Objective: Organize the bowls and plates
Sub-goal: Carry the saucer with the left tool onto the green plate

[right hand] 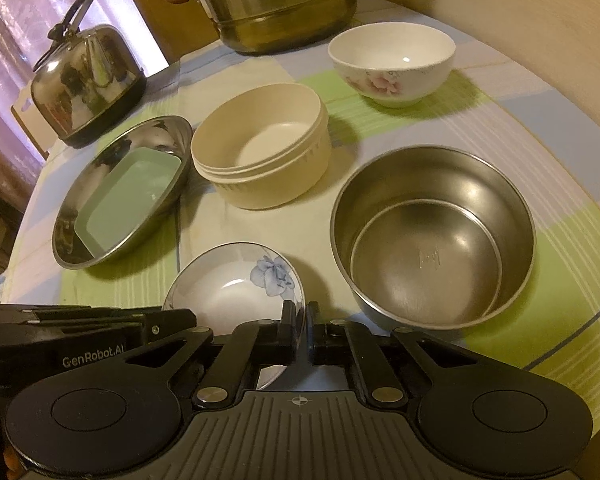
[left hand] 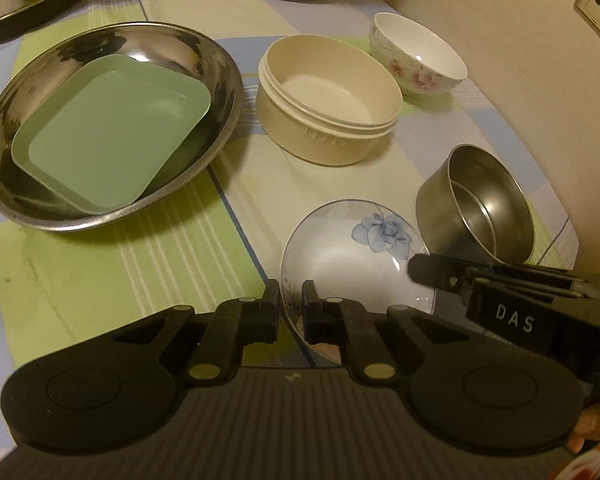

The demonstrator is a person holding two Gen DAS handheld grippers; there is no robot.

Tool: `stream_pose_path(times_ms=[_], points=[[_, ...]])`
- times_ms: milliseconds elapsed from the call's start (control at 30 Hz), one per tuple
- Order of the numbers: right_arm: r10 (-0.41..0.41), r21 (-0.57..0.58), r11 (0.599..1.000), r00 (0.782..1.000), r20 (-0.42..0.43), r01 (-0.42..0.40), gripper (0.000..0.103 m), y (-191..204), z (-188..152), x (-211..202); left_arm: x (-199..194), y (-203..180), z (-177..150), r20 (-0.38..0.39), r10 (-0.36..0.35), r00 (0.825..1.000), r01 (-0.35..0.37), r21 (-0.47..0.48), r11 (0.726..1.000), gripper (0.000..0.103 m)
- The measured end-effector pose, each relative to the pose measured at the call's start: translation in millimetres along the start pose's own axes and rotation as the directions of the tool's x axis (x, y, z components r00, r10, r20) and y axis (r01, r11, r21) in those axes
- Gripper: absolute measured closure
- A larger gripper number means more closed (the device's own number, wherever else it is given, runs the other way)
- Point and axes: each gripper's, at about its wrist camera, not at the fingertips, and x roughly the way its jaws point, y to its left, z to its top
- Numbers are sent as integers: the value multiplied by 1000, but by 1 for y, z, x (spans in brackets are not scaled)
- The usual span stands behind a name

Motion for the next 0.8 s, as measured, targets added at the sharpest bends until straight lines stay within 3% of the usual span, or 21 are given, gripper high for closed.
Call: stream_pose_path(times_ms=[367, 800], points=[[46, -63, 997, 999, -8, -46, 99, 23, 16, -2, -27, 17, 0, 50, 22, 998, -19, -54, 998, 93], [140, -136, 981, 990, -18, -141, 99, 68, 43, 12, -64, 53, 15, 142, 99, 985, -80, -137, 987, 93]])
